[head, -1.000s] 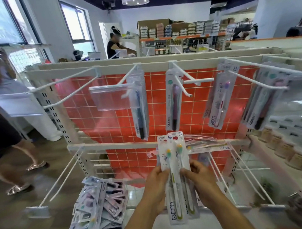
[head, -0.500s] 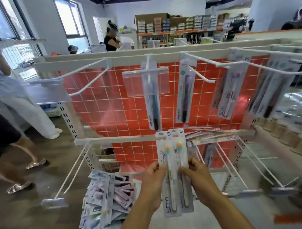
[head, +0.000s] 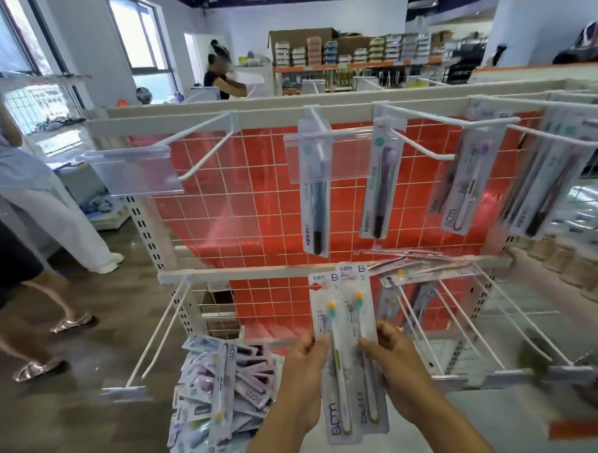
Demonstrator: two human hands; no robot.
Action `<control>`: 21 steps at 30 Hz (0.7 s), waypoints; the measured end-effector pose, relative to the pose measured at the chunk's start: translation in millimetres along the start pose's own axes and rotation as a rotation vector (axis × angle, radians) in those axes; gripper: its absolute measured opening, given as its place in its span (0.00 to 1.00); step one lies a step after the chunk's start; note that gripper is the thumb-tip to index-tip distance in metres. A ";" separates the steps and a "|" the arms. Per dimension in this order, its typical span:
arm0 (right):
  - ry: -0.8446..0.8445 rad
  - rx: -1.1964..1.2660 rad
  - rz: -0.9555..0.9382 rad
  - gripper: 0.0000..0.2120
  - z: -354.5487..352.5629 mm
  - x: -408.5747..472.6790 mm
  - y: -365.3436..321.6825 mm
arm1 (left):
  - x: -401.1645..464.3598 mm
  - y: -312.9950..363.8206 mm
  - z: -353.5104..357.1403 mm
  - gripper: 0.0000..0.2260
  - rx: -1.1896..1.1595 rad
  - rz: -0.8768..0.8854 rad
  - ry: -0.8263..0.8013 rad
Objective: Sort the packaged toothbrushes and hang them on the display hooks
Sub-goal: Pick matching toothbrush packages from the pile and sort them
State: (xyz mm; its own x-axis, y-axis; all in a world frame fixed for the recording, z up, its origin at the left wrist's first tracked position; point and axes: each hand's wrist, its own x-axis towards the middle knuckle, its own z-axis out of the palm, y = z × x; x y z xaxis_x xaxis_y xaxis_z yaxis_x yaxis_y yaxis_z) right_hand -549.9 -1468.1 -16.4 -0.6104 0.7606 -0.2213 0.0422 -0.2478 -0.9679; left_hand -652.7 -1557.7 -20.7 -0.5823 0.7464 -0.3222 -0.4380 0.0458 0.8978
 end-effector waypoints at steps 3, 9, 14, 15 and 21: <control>0.000 0.002 -0.022 0.10 6.3 -2.5 0.1 | -6.1 3.3 -5.4 0.09 -0.054 -0.024 -0.027; -0.045 0.042 -0.024 0.10 20.8 -7.5 0.3 | -16.7 9.3 -17.5 0.08 -0.135 -0.009 -0.046; -0.071 0.016 -0.025 0.09 23.5 -11.9 1.8 | -23.8 9.4 -19.0 0.09 -0.164 0.040 -0.044; -0.067 0.009 -0.024 0.09 22.7 -12.5 2.1 | -25.4 8.9 -17.8 0.09 -0.164 0.047 -0.046; -0.104 0.003 -0.001 0.10 7.0 -16.4 -2.7 | -28.1 3.0 -2.4 0.09 -0.133 0.054 -0.018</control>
State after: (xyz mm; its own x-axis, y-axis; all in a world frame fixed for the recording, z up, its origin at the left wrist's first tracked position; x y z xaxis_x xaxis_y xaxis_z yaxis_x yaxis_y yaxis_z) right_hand -545.5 -1484.1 -9.3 -0.6892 0.6945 -0.2065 0.0388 -0.2491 -0.9677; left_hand -639.3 -1580.2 -9.7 -0.5955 0.7574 -0.2680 -0.4942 -0.0824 0.8654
